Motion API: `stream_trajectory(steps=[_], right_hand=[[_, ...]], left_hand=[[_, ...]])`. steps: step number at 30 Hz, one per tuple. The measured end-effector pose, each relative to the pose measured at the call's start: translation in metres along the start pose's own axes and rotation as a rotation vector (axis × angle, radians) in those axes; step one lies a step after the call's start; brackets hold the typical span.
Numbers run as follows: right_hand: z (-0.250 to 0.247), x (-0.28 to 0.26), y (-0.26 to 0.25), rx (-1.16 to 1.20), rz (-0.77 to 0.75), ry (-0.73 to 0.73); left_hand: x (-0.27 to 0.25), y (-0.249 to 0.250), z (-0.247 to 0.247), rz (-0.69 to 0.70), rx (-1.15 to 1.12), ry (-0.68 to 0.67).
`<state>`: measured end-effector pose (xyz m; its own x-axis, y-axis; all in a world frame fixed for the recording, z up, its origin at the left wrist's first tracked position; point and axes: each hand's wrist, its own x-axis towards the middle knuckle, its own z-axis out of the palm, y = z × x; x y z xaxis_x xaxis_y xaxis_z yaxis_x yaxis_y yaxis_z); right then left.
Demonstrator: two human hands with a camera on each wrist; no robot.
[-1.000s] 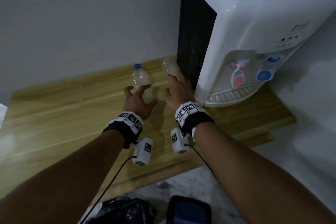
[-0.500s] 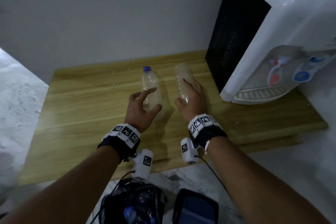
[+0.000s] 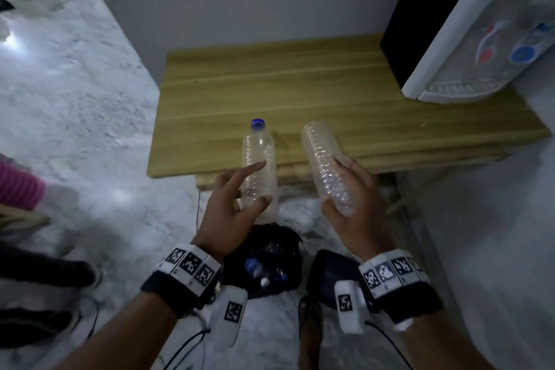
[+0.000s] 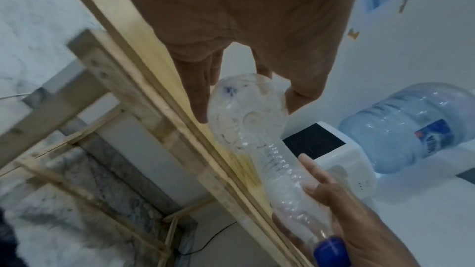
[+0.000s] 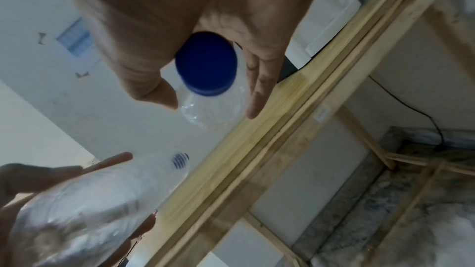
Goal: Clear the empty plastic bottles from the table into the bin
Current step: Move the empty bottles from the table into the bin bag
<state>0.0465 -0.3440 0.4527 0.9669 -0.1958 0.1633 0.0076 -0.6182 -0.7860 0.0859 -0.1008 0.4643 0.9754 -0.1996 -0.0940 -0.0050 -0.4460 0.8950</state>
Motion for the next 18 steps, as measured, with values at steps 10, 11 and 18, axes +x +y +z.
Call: stream_trajectory(steps=[10, 11, 18], right_hand=[[0.061, -0.162, 0.018, 0.077, 0.106, -0.211], [0.073, -0.168, 0.027, 0.074, 0.15, -0.248], [0.17, -0.182, 0.129, -0.01, 0.363, -0.556]], left_hand=[[-0.175, -0.114, -0.019, -0.247, -0.036, -0.062], [-0.183, -0.13, -0.013, -0.286, -0.042, -0.07], [-0.172, -0.249, 0.061, -0.486, 0.035, -0.099]])
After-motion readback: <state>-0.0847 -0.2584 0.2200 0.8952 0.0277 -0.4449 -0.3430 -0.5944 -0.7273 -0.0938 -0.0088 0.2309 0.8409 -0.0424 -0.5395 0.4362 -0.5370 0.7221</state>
